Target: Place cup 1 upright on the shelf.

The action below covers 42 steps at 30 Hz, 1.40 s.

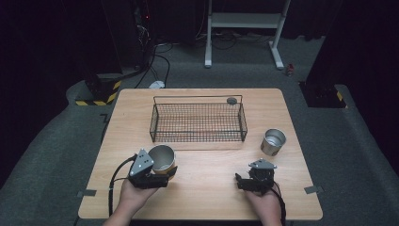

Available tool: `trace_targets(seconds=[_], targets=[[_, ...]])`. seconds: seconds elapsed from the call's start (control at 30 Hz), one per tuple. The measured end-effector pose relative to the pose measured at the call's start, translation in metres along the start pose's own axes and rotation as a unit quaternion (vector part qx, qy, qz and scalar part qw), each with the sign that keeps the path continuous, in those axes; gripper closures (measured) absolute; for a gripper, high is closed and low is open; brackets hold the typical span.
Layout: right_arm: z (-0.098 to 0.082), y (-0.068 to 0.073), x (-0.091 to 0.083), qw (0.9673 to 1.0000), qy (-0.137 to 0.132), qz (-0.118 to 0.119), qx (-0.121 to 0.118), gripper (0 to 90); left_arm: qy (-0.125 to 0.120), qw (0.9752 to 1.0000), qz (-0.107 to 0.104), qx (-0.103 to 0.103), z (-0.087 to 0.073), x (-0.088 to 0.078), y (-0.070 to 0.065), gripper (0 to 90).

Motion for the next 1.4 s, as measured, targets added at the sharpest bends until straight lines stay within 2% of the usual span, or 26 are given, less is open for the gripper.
trace_targets(seconds=[0.3, 0.53, 0.93, 1.27, 1.4], targets=[[0.0, 0.0, 0.0, 1.0, -0.001, 0.003, -0.003, 8.9, -0.006, 0.9999, 0.014, -0.004, 0.027, 0.013, 0.009, 17.1], [0.0, 0.001, 0.0, 1.0, -0.002, 0.005, -0.004, 8.9, -0.016, 0.9997, 0.015, -0.012, 0.045, 0.022, 0.016, 17.1], [0.0, 0.0, 0.0, 1.0, -0.002, 0.004, -0.005, 8.9, -0.022, 0.9993, 0.022, -0.02, 0.059, 0.033, 0.026, 17.1], [0.0, 0.0, 0.0, 1.0, -0.002, 0.005, -0.005, 8.8, -0.012, 0.9992, 0.031, -0.022, 0.071, 0.044, 0.04, 17.1], [0.0, 0.0, 0.0, 1.0, -0.003, 0.005, -0.007, 8.9, -0.017, 0.999, 0.032, -0.027, 0.077, 0.049, 0.044, 17.1]])
Point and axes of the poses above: each handheld gripper's, and its own axes: x roughly forward along the jaws, z roughly out of its top, y roughly to its left, the point moved 2 cm from there along x, roughly forward along the jaws, and after that the axes turned 10 degrees about -z, right-handed, at the moved point
